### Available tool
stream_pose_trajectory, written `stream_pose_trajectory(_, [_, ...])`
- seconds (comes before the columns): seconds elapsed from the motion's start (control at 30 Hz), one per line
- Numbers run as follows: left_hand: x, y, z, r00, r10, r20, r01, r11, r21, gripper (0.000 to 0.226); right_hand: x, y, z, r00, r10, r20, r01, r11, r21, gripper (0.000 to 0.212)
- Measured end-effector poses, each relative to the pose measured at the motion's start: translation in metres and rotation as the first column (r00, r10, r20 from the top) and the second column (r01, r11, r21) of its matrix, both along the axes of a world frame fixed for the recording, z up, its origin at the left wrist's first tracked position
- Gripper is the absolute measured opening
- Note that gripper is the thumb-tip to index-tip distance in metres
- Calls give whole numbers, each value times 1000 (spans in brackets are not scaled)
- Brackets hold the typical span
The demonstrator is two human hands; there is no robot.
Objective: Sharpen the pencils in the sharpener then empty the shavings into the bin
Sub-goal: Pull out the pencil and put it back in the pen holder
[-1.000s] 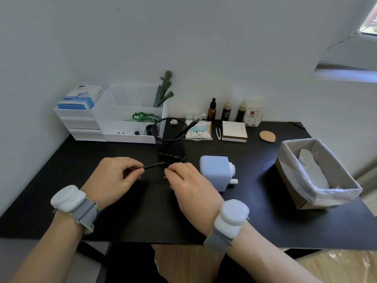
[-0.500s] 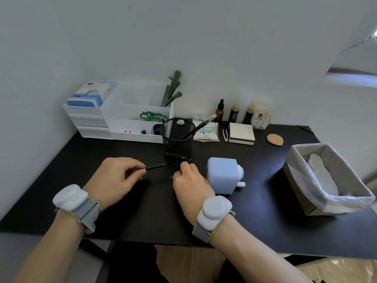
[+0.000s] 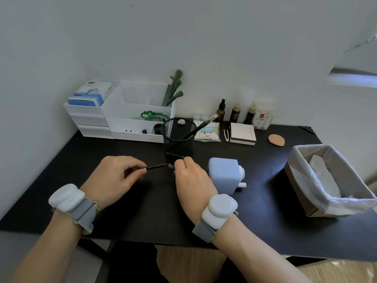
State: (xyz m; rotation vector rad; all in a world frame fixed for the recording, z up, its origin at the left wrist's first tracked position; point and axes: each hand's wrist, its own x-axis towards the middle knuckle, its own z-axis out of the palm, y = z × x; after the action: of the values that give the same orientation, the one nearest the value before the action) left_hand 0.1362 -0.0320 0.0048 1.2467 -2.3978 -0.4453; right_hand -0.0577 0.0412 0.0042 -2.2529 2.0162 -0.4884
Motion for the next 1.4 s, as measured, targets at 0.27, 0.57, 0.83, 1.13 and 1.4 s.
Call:
stream_pose_trajectory(0.27, [-1,3,8,999,-50,0,50,998,-43,13,-1,5,4,1000,9,20,-8,999,-39,17])
stream_pose_trajectory(0.57, [-4,6,14,989,-140,-39,138,989,-57,14,2,7,1,995,1,102,13,990,-139,24])
stream_pose_trajectory(0.83, [-12,8,17,979,-188,-79,176,974,-143,10,-4,12,7,993,59,106,-41,986,-159,23])
stream_pose_trajectory(1.13, [-16,16,30,951,-167,-262,124,977,-171,18,-16,13,17,981,102,165,-42,941,-335,7])
stream_pose_trajectory(1.4, [-28,4,61,943,-131,-305,71,977,-201,19,-39,19,27,977,29,213,86,856,-509,17])
